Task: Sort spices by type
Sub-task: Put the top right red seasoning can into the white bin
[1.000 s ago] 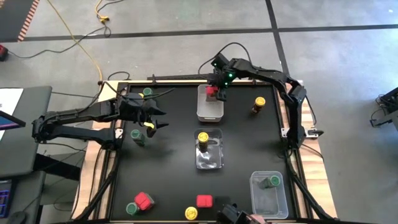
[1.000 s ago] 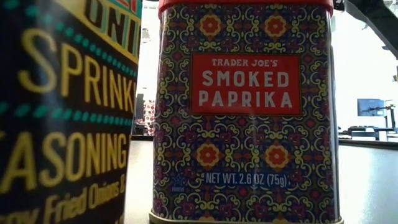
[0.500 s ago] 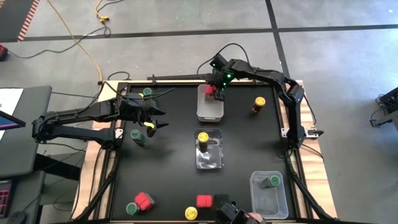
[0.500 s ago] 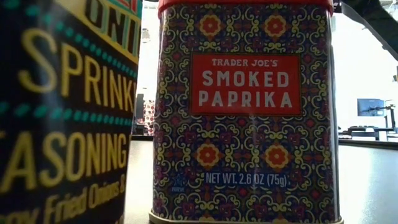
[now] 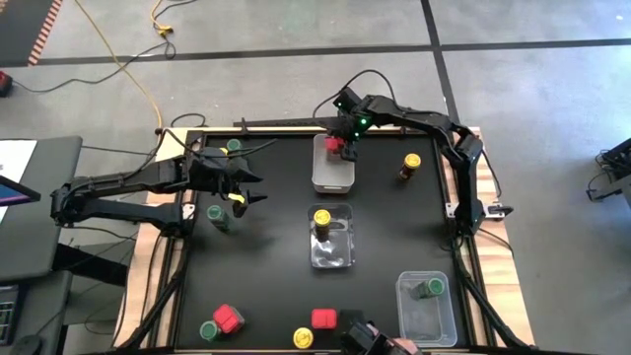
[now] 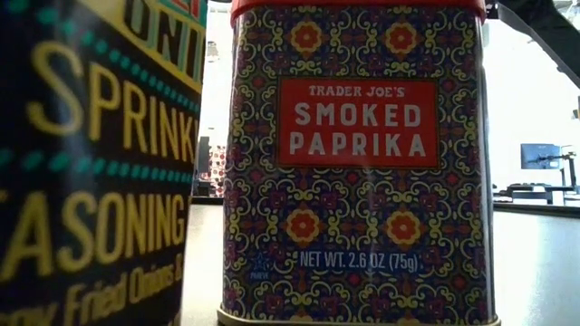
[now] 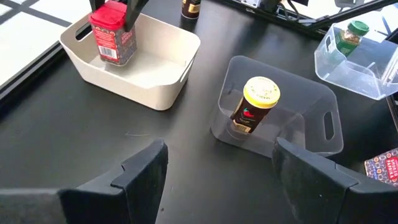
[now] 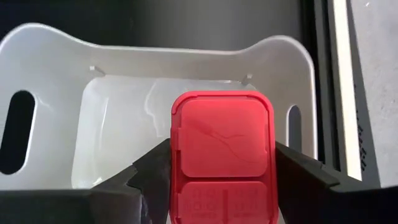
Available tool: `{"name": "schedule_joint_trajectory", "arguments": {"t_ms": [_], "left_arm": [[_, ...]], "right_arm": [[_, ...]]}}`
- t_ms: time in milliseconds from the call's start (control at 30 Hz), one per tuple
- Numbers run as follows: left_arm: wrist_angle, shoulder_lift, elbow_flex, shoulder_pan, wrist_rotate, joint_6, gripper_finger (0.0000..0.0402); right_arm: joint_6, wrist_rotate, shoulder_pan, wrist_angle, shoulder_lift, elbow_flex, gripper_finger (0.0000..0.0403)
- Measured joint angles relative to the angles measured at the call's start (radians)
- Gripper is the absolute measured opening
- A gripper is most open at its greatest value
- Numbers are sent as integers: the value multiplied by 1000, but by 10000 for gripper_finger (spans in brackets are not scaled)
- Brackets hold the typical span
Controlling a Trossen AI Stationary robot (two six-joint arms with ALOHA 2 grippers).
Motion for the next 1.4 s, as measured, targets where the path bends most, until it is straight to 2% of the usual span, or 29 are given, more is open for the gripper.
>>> {"name": "schedule_joint_trajectory", "arguments": {"t_ms": [500,633,1400], "left_arm": [[-1,0,0,0,0,0,276],[-1,0,0,0,1,0,276],[-4,0,0,0,1,-3,276]], "right_arm": [[16,-1,10,77,10,0,250],[21,3,11,37,28,-2,251],[24,27,-3,58,49,0,251]]}}
